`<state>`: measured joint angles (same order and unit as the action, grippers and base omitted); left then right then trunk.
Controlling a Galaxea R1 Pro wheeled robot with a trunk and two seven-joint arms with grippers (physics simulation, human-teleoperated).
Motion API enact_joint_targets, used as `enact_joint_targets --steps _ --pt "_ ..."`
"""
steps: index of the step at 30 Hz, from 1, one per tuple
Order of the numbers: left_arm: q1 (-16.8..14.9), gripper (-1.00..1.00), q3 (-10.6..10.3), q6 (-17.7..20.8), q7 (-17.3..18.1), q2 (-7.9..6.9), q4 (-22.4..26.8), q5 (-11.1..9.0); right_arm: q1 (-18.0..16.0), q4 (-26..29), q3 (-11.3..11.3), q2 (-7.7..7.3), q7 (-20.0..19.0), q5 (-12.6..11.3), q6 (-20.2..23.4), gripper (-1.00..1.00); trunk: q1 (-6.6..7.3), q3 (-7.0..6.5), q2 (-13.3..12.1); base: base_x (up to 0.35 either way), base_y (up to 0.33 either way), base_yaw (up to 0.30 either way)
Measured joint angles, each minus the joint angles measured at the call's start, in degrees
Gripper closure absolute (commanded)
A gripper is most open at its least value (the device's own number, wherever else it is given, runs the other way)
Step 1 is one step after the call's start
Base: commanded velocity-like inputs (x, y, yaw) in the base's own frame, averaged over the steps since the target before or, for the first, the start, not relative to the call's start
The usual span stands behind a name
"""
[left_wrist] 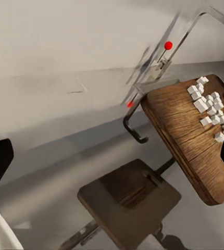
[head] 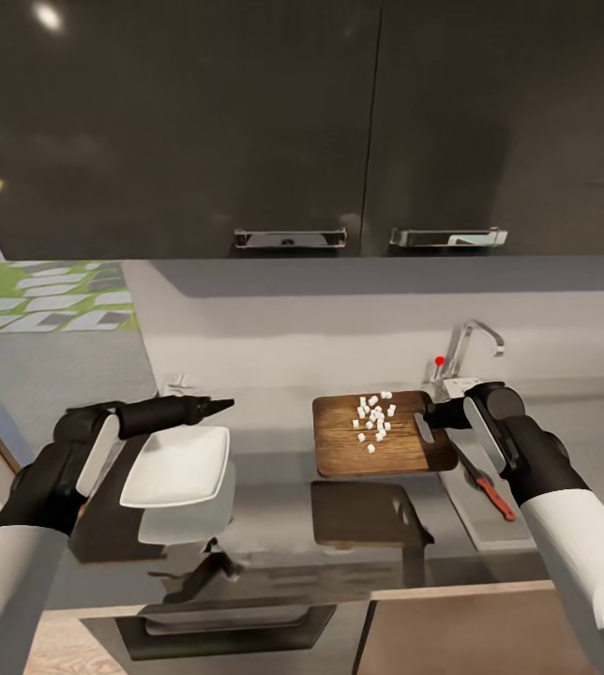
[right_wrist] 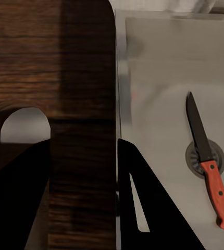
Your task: In the kitchen, take the Vidalia onion out of the sink, dice it on the chopping board with the paring knife, put the diced onion into the bowl on the countertop, then place both the paring knife and the chopping board into the sink.
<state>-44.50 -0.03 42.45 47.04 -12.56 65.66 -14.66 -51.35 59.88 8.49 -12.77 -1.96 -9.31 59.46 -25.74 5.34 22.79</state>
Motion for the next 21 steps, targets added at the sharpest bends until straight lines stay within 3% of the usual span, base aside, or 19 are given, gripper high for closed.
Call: enact_joint_targets --steps 1,2,4,6,21 --pt "0.0 -1.0 0.0 -0.1 0.4 -0.1 0.0 0.0 0.0 0.0 0.0 0.0 0.0 0.0 0.0 1.0 0.0 -0.08 0.0 0.0 0.0 0.0" --pt "0.0 -1.0 0.0 -0.4 3.6 -0.86 -0.2 0.0 0.0 0.0 0.0 0.0 0.0 0.0 0.0 1.0 0.0 -0.17 0.0 0.0 0.0 0.0" --pt "0.0 -1.0 0.0 -0.6 6.4 -1.28 -0.4 0.0 0.0 0.0 0.0 0.0 0.0 0.0 0.0 1.0 0.0 -0.33 0.0 0.0 0.0 0.0" --pt "0.0 -1.0 0.0 -0.8 7.6 -1.42 -0.5 0.1 0.0 0.0 0.0 0.0 0.0 0.0 0.0 1.0 0.0 -0.5 0.0 0.0 0.0 0.0" --pt "0.0 -1.0 0.0 -2.2 8.6 -1.49 -0.6 0.2 0.0 0.0 0.0 0.0 0.0 0.0 0.0 1.0 0.0 -1.25 0.0 0.0 0.0 0.0"
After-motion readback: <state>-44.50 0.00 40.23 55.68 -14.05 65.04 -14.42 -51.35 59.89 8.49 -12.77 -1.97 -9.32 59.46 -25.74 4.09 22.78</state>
